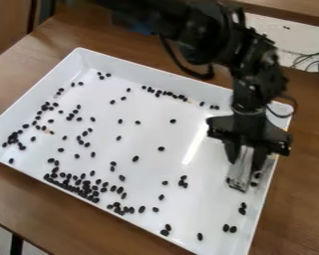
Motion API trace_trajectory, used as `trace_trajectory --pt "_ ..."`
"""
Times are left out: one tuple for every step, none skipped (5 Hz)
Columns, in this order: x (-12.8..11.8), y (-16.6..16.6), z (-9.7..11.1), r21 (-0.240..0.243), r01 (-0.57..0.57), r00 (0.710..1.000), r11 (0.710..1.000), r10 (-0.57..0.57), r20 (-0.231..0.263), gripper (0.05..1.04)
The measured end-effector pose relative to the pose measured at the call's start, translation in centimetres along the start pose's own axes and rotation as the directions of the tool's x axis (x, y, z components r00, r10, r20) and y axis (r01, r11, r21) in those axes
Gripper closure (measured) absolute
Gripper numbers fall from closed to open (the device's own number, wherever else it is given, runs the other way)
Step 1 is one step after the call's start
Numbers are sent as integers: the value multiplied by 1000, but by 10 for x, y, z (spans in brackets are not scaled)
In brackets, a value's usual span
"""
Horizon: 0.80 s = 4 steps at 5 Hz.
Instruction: Sweep into pile
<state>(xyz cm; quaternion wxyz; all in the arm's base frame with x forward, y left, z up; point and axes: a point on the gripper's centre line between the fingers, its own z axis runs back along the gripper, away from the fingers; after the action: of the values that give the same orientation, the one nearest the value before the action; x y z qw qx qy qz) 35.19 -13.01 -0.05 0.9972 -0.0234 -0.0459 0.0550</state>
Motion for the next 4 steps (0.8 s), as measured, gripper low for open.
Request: trace_trajectory --pt "10 50 -4 13 -48 999 999 48 4 730" --pt "14 89 -5 21 -67 998 998 67 1 730" --pt "18 131 -2 24 -100 995 995 101 -3 730" --pt "17 167 0 35 -126 992 991 127 -25 730"
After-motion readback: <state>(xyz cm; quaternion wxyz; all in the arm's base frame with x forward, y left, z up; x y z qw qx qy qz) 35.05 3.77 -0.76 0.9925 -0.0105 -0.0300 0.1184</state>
